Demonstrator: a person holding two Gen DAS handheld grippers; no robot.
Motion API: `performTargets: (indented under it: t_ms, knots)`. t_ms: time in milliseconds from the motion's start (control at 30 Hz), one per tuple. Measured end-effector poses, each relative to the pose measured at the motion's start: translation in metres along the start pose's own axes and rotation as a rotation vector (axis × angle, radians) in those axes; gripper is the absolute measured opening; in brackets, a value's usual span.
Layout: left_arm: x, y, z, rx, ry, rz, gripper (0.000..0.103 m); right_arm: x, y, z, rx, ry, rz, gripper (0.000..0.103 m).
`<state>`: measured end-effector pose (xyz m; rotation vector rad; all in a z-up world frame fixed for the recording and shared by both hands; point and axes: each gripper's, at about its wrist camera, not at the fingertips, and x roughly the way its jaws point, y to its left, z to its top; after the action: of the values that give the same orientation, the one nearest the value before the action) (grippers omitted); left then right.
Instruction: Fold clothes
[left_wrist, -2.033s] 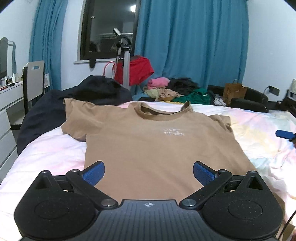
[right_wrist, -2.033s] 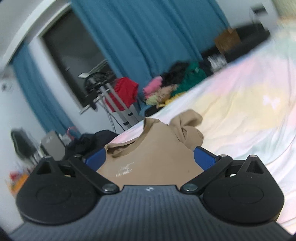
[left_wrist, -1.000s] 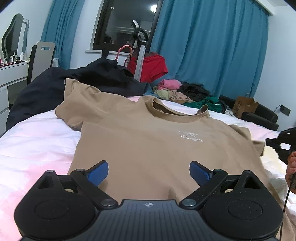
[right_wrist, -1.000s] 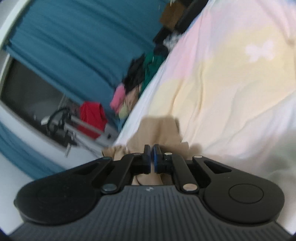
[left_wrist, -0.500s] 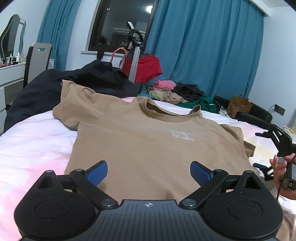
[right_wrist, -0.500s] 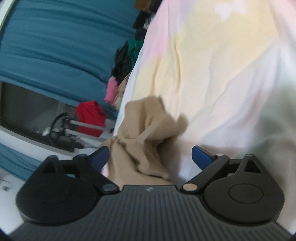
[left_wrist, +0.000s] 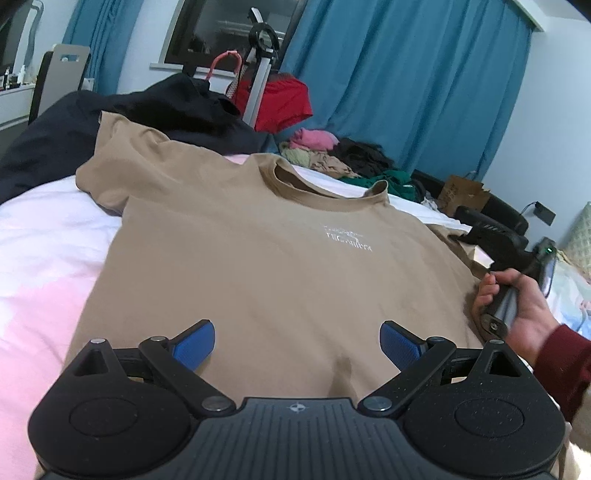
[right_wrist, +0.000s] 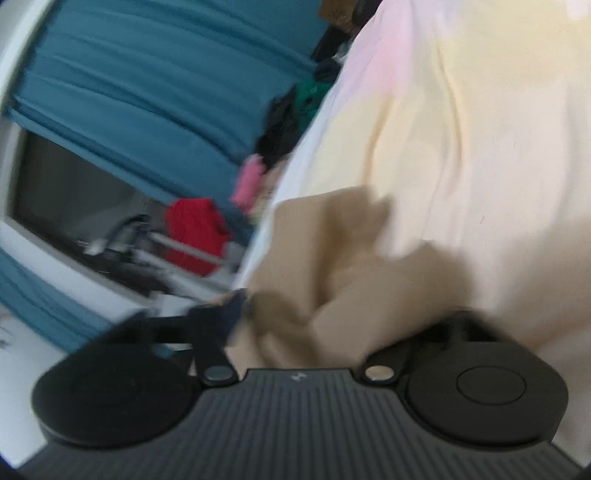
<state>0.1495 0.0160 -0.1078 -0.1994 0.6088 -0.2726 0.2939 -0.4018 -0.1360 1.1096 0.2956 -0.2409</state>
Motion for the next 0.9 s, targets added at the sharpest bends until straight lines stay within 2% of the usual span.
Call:
performTargets:
  t_ms: [33,100,167,333,400,467,533,567,600,667,767,900]
  knots:
    - [0.000,0.000,0.000,0.000,0.001,0.000,0.097,0.003,0.001,0.003,-0.011,0.005,-0.013,0.038]
    - [-0.001,0.001,0.000,-0.003,-0.003,0.001,0.097,0.007,0.004,0.010,-0.048,0.018,-0.032,0.021]
    - [-0.003,0.001,0.001,-0.010,-0.009,0.002,0.097,0.000,0.014,0.014,-0.122,0.017,-0.030,0.015]
    - [-0.006,0.002,0.003,-0.013,-0.021,0.008,0.097,-0.029,0.024,0.026,-0.163,-0.098,-0.008,0.013]
    - [-0.009,0.001,0.004,-0.007,-0.030,0.012,0.097,-0.036,0.026,0.036,-0.179,-0.150,-0.059,0.014]
    - [-0.011,0.000,0.004,0.000,-0.040,0.016,0.097,-0.043,0.017,0.049,-0.131,-0.212,-0.140,0.016]
    - [-0.012,0.000,0.005,0.008,-0.049,0.022,0.097,-0.046,0.004,0.063,-0.047,-0.225,-0.199,0.030]
    - [-0.012,-0.001,0.005,0.012,-0.052,0.026,0.097,-0.046,-0.003,0.068,-0.013,-0.207,-0.209,0.047]
    - [-0.012,-0.001,0.005,0.014,-0.052,0.028,0.097,-0.046,-0.010,0.074,0.018,-0.186,-0.216,0.070]
    - [-0.011,-0.001,0.005,0.016,-0.050,0.030,0.097,-0.057,-0.019,0.077,0.025,-0.200,-0.199,0.090]
    - [-0.010,-0.002,0.005,0.022,-0.047,0.035,0.097,-0.073,-0.023,0.075,0.005,-0.187,-0.166,0.090]
    - [-0.013,-0.004,0.004,0.037,-0.049,0.046,0.097,-0.094,-0.037,0.054,0.063,-0.028,-0.133,0.090]
